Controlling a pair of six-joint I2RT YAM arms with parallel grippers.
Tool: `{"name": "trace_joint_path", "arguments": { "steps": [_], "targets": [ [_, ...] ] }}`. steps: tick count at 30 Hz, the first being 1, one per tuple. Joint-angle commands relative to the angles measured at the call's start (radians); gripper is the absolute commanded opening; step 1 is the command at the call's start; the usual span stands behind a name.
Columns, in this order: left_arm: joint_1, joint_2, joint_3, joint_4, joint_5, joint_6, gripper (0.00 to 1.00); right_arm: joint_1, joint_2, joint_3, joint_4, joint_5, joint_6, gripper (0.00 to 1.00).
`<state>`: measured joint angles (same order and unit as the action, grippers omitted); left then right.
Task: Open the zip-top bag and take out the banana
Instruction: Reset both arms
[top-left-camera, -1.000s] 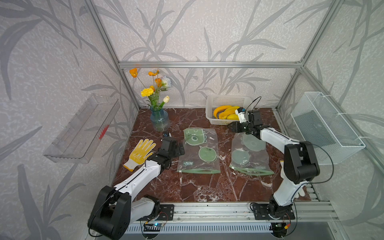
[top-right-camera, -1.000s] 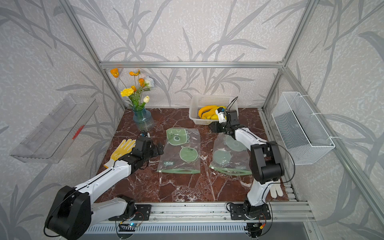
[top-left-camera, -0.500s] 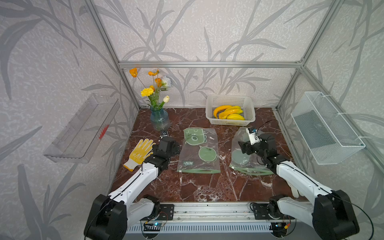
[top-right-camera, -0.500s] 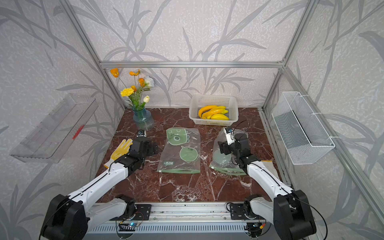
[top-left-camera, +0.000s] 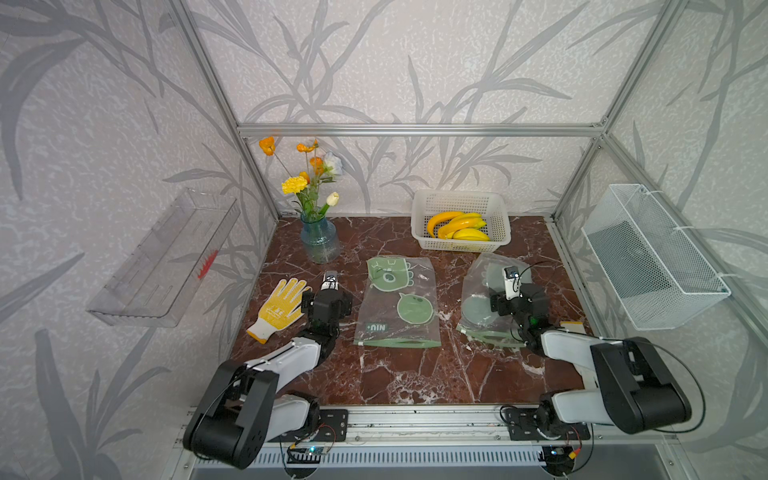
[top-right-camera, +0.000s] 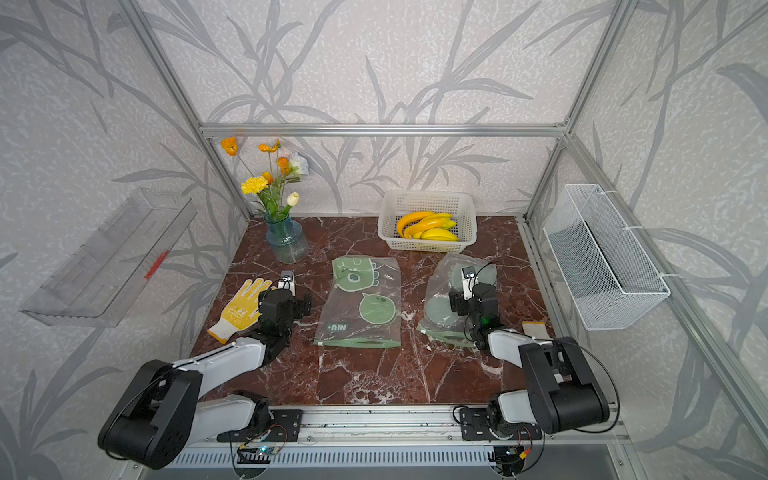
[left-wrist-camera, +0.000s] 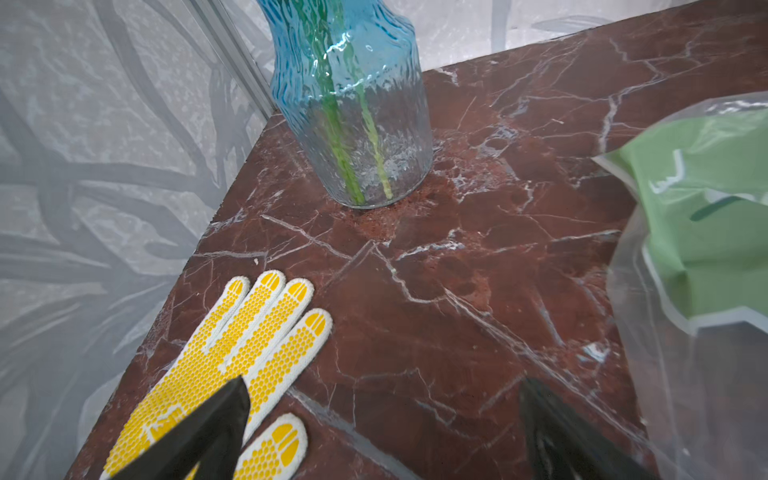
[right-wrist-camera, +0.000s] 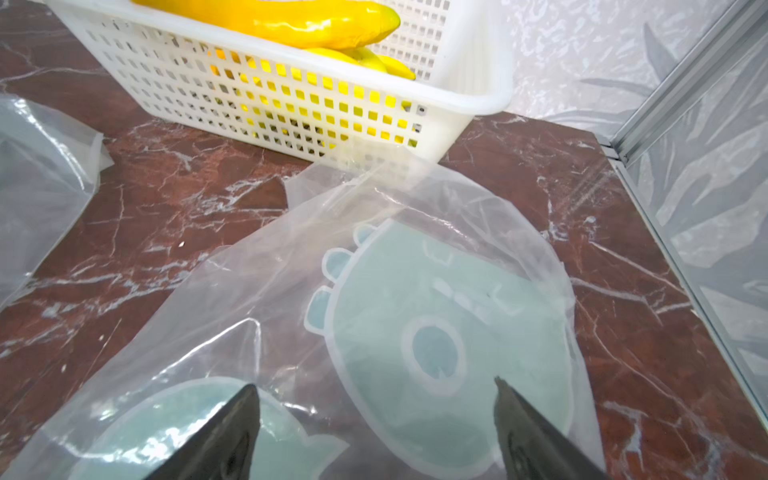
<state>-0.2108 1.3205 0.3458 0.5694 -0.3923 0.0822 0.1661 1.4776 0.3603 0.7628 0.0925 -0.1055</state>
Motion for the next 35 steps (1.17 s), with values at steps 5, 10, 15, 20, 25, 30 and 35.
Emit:
{"name": "trace_joint_path", "arguments": {
  "steps": [5,10,15,20,25,30,35],
  "targets": [
    [0.119,0.141,0.066,0.195,0.093,-0.054,0.99,-0.026,0.040,-0.012,0.151,0.025,0.018,0.89],
    [0.204,0.247,0.019,0.402,0.207,-0.112,0.99,-0.032,0.060,0.027,0.109,0.024,0.030,0.90],
    [0.216,0.229,0.043,0.320,0.221,-0.131,0.99,-0.039,0.063,0.049,0.071,0.006,0.030,0.99],
    [0.217,0.212,0.057,0.262,0.223,-0.133,0.99,-0.039,0.061,0.048,0.071,0.007,0.027,0.99],
    [0.218,0.200,0.069,0.218,0.228,-0.134,0.99,-0.039,0.062,0.049,0.071,0.006,0.029,0.99],
    [0.217,0.203,0.065,0.229,0.227,-0.134,0.99,-0.039,0.061,0.048,0.072,0.000,0.023,0.99],
    [0.218,0.202,0.067,0.226,0.226,-0.134,0.99,-0.039,0.060,0.043,0.074,-0.011,0.017,0.99]
  ]
}}
